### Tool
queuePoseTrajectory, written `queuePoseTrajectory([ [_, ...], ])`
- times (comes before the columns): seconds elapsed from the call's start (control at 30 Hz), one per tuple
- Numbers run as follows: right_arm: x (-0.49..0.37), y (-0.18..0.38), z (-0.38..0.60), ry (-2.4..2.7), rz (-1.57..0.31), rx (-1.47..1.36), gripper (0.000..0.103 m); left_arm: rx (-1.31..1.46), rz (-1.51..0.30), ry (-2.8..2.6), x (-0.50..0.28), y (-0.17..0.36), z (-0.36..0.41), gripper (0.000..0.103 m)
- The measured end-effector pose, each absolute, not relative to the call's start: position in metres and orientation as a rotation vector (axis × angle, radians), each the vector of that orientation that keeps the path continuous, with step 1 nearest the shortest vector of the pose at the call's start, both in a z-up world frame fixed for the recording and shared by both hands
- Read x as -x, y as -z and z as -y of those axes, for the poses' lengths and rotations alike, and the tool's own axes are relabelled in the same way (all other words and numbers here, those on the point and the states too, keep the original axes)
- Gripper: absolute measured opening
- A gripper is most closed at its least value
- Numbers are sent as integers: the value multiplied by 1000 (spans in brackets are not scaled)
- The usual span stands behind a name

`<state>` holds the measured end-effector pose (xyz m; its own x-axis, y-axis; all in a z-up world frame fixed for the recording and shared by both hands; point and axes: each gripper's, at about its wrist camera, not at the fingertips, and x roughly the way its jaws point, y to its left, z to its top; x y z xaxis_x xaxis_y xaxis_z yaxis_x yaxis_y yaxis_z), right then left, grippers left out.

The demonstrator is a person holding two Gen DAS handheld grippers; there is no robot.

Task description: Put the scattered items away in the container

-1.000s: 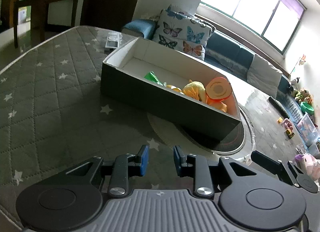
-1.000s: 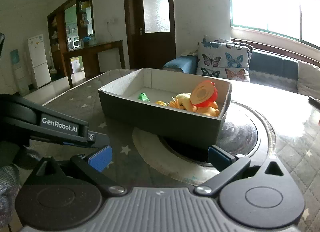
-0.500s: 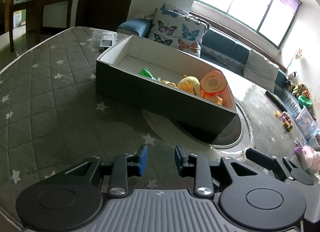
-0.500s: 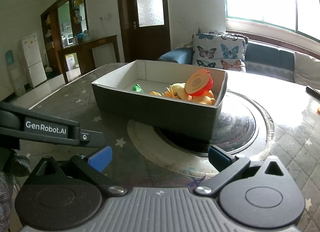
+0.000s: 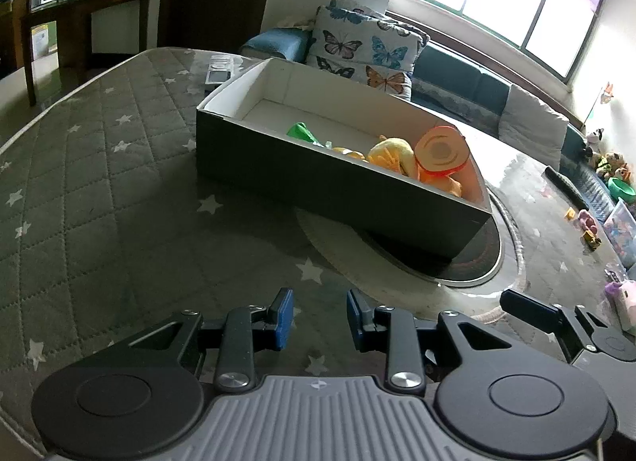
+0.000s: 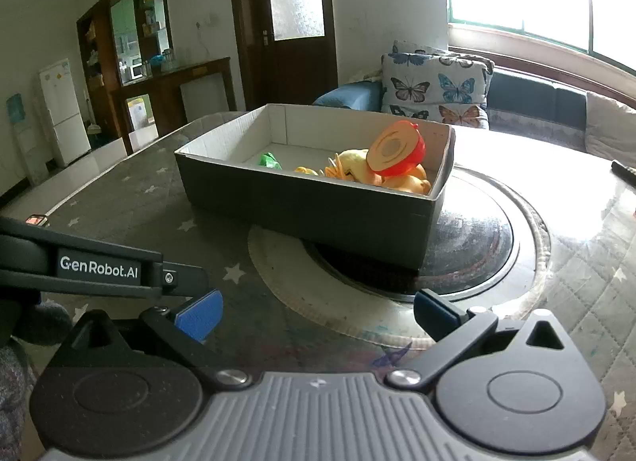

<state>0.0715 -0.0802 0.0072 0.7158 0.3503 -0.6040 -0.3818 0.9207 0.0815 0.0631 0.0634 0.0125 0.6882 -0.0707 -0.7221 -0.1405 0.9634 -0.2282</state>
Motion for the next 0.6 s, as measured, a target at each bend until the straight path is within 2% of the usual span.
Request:
queuePoseTrajectory([
  [0.6,-82,-5,78,-406,-678,49,103,269,-827,-49,-75,-11,-67,32],
])
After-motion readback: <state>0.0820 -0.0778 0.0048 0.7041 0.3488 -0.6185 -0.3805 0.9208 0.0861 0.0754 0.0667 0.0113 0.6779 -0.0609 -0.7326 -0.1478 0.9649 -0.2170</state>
